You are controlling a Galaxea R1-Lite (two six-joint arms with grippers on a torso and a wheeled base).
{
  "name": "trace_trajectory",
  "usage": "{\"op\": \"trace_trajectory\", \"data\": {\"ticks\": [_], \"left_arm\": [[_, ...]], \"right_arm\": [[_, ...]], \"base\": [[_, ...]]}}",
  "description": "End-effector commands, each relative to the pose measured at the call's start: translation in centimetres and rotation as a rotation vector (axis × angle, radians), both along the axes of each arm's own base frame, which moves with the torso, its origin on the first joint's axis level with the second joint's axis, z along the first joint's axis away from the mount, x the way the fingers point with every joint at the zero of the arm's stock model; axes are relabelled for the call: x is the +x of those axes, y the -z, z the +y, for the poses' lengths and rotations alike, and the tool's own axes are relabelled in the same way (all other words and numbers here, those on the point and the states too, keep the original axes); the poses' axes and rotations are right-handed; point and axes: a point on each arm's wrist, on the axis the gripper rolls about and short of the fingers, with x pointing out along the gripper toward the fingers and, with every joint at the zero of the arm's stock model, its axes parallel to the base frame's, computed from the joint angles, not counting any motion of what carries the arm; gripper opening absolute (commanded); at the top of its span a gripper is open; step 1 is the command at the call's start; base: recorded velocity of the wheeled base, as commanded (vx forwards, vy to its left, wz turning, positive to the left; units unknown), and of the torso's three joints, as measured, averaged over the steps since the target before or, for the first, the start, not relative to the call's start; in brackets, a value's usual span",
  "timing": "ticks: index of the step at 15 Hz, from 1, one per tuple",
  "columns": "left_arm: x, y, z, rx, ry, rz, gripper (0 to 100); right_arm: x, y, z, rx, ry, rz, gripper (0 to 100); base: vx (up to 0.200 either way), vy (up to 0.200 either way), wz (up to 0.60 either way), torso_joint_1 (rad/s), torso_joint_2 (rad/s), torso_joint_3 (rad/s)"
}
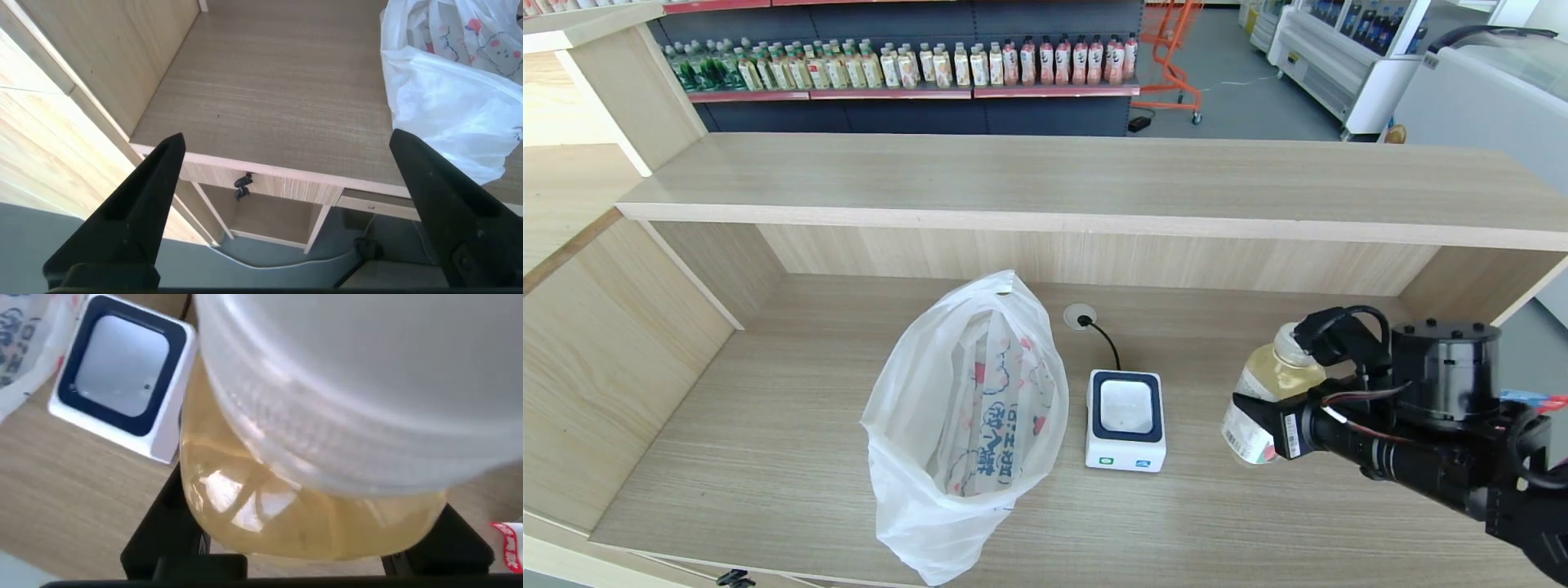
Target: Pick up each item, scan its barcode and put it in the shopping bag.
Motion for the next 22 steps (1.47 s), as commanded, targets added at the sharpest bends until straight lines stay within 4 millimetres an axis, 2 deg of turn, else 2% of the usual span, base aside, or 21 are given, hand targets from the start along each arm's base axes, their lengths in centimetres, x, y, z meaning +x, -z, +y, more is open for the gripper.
{"op": "trace_trajectory", "data": {"ticks": [1, 4, 6, 12, 22], "left_arm": [[0.0, 0.0, 0.0, 0.000, 0.000, 0.000, 100], [0.0, 0.0, 0.0, 0.000, 0.000, 0.000, 100], [0.0, 0.0, 0.0, 0.000, 0.000, 0.000, 100], [0.0, 0.0, 0.0, 0.000, 0.000, 0.000, 100], [0.0, 0.0, 0.0, 0.000, 0.000, 0.000, 100]], "right_arm": [[-4.7, -8.9, -0.9, 0.248, -0.222, -0.049, 0], [-7.5, -13.3, -1.1, 0.440, -0.537, 0.009, 0], [-8.0, -14.6, -1.0, 0.486, -0.635, 0.029, 0], [-9.3, -14.4, 0.2, 0.507, -0.772, 0.109, 0], [-8.5, -13.9, 1.7, 0.504, -0.839, 0.156, 0]], "base": [[0.000, 0.000, 0.00, 0.000, 0.00, 0.000], [0.000, 0.000, 0.00, 0.000, 0.00, 0.000], [0.000, 0.000, 0.00, 0.000, 0.00, 0.000], [0.000, 0.000, 0.00, 0.000, 0.00, 0.000], [0.000, 0.000, 0.00, 0.000, 0.00, 0.000]]}}
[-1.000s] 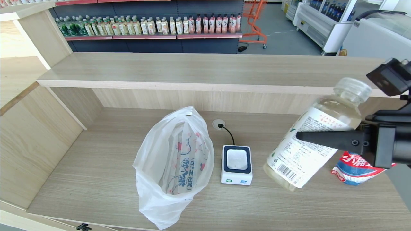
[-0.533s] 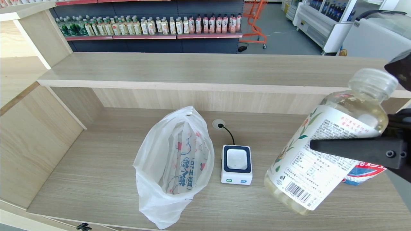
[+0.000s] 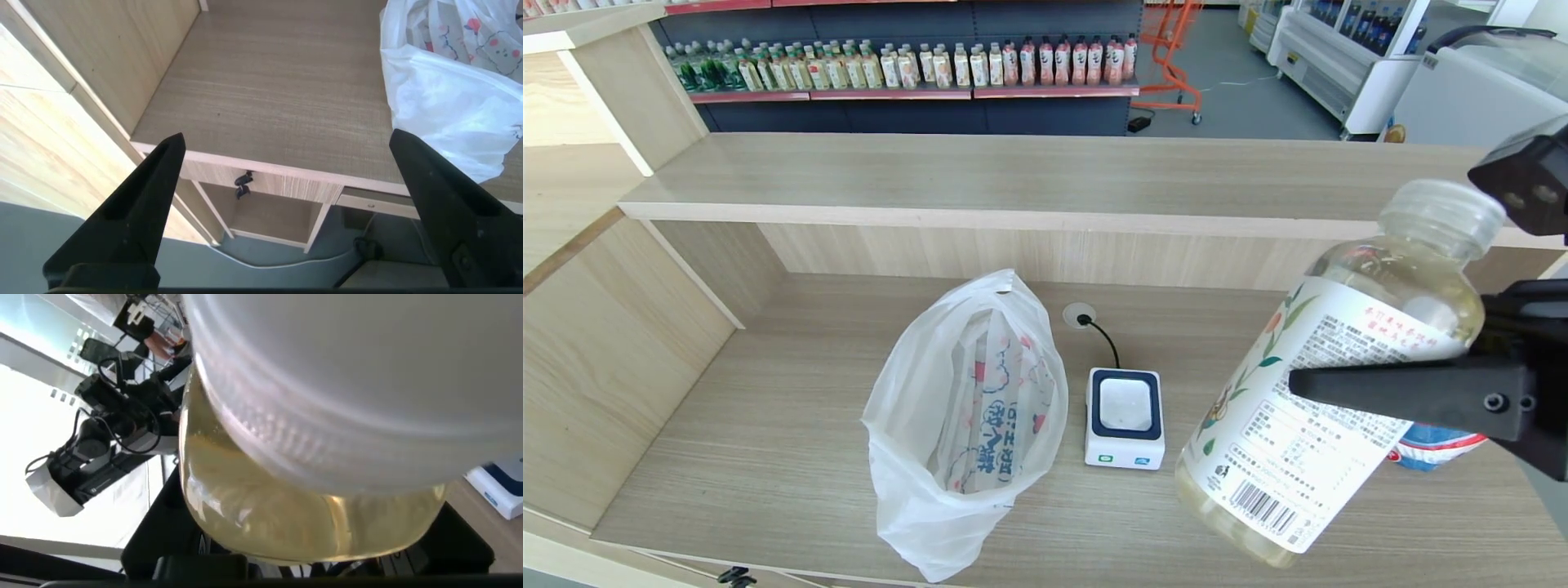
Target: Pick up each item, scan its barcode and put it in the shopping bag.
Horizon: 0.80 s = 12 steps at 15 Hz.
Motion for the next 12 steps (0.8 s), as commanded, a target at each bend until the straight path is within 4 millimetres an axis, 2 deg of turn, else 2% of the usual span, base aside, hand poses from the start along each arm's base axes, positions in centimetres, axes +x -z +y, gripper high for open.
{"op": "trace_trajectory", "data": {"ticks": [1, 7, 8, 9, 10, 12], "left_arm": [[0.0, 0.0, 0.0, 0.000, -0.001, 0.000, 100], [0.0, 0.0, 0.0, 0.000, -0.001, 0.000, 100], [0.0, 0.0, 0.0, 0.000, -0.001, 0.000, 100], [0.0, 0.0, 0.0, 0.000, -0.001, 0.000, 100], [0.0, 0.0, 0.0, 0.000, -0.001, 0.000, 100], [0.0, 0.0, 0.0, 0.000, -0.001, 0.000, 100]], "right_arm": [[0.2, 0.3, 0.2, -0.006, -0.009, 0.010, 0], [0.7, 0.4, 0.7, -0.006, -0.026, -0.008, 0], [1.8, 1.0, 1.0, -0.044, -0.008, -0.095, 0], [3.9, 2.1, 0.8, -0.145, 0.079, -0.263, 0], [5.9, 3.3, 0.0, -0.266, 0.136, -0.428, 0], [8.9, 5.0, -2.1, -0.422, 0.150, -0.631, 0]], "base": [[0.000, 0.000, 0.00, 0.000, 0.00, 0.000], [0.000, 0.000, 0.00, 0.000, 0.00, 0.000], [0.000, 0.000, 0.00, 0.000, 0.00, 0.000], [0.000, 0.000, 0.00, 0.000, 0.00, 0.000], [0.000, 0.000, 0.00, 0.000, 0.00, 0.000], [0.000, 0.000, 0.00, 0.000, 0.00, 0.000]]}}
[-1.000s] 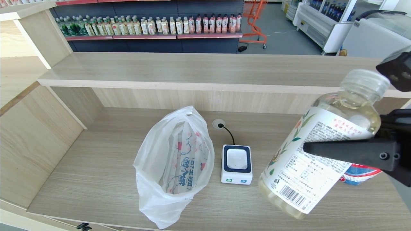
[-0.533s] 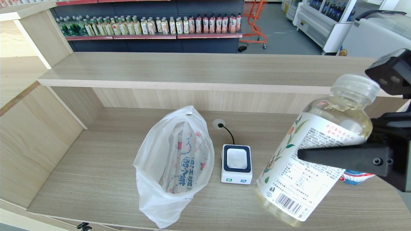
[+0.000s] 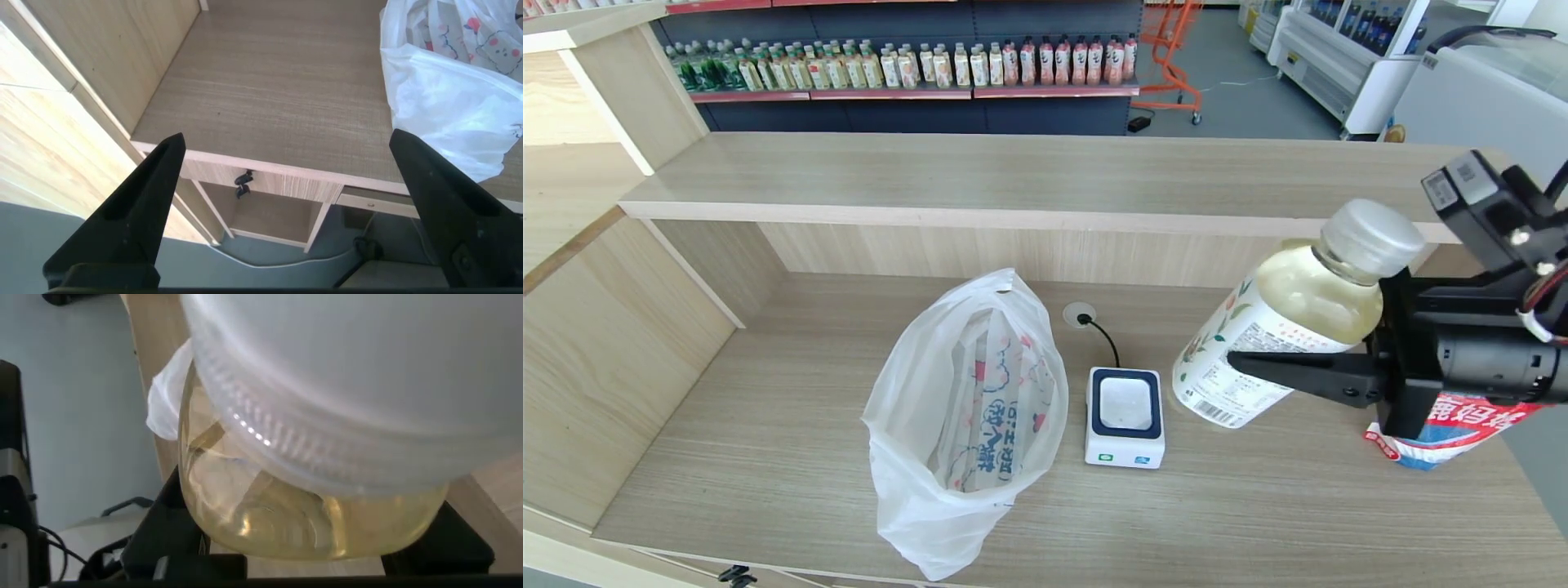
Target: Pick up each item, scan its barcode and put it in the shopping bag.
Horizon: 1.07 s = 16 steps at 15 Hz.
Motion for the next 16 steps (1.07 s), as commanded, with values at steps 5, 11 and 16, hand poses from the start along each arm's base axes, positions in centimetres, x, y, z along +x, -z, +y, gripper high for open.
{"op": "trace_trajectory", "data": {"ticks": [5, 11, 16], "left_arm": [[0.0, 0.0, 0.0, 0.000, -0.001, 0.000, 100], [0.0, 0.0, 0.0, 0.000, -0.001, 0.000, 100], [0.0, 0.0, 0.0, 0.000, -0.001, 0.000, 100]], "right_arm": [[7.7, 6.6, -1.7, -0.177, 0.110, -0.092, 0], [10.7, 10.5, -0.6, -0.204, -0.123, -0.240, 0], [11.8, 11.5, 0.0, -0.217, -0.192, -0.303, 0]], "base": [[0.000, 0.000, 0.00, 0.000, 0.00, 0.000], [0.000, 0.000, 0.00, 0.000, 0.00, 0.000], [0.000, 0.000, 0.00, 0.000, 0.00, 0.000]]}}
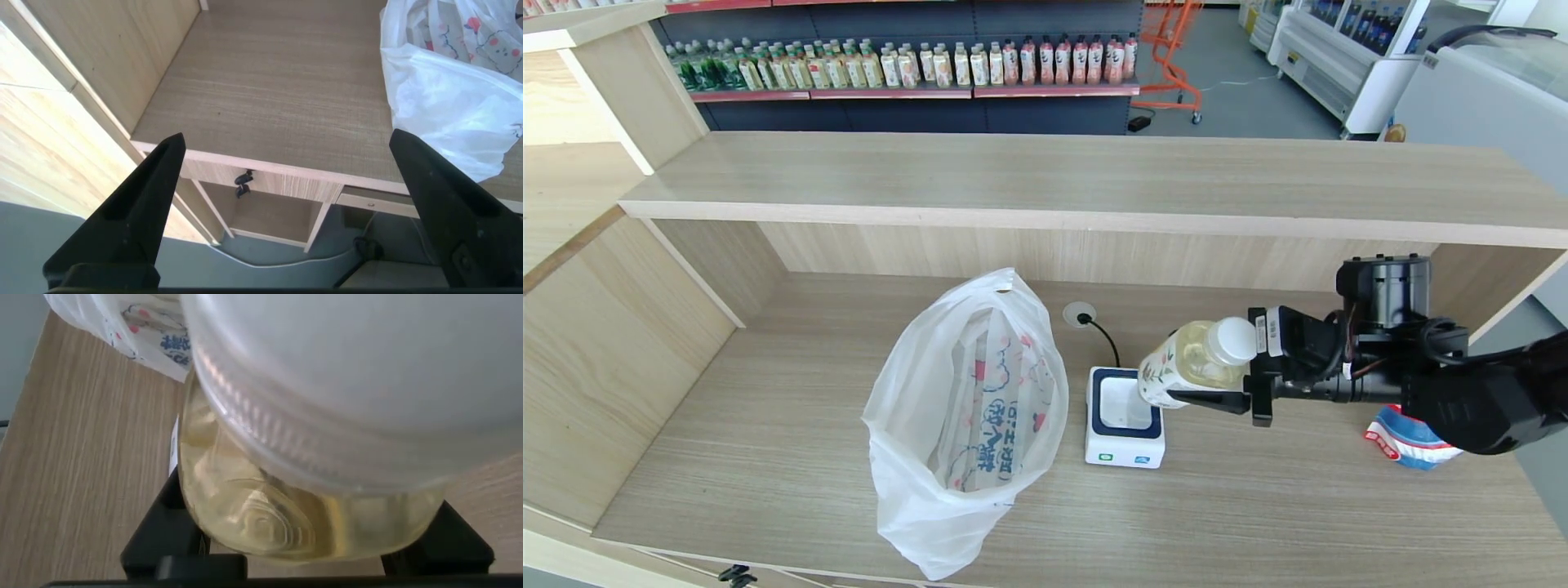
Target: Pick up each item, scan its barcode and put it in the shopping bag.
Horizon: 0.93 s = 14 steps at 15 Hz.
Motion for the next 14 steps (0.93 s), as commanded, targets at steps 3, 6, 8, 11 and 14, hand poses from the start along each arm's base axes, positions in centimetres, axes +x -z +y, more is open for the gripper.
{"op": "trace_trajectory", "data": {"ticks": [3, 6, 8, 11, 14], "left_arm": [[0.0, 0.0, 0.0, 0.000, 0.000, 0.000, 100], [0.0, 0.0, 0.0, 0.000, 0.000, 0.000, 100], [0.0, 0.0, 0.0, 0.000, 0.000, 0.000, 100], [0.0, 0.0, 0.0, 0.000, 0.000, 0.000, 100], [0.0, 0.0, 0.0, 0.000, -0.002, 0.000, 100]], "right_arm": [[1.4, 1.5, 0.6, -0.016, -0.050, -0.042, 0], [2.3, 2.0, 1.0, -0.006, -0.054, -0.075, 0], [3.2, 2.3, 1.9, 0.001, -0.072, -0.090, 0], [4.3, 2.6, 3.0, 0.011, -0.089, -0.104, 0], [4.9, 3.2, 3.5, 0.017, -0.098, -0.123, 0]], "base": [[0.000, 0.000, 0.00, 0.000, 0.00, 0.000], [0.000, 0.000, 0.00, 0.000, 0.00, 0.000], [0.000, 0.000, 0.00, 0.000, 0.00, 0.000], [0.000, 0.000, 0.00, 0.000, 0.00, 0.000], [0.000, 0.000, 0.00, 0.000, 0.00, 0.000]]}}
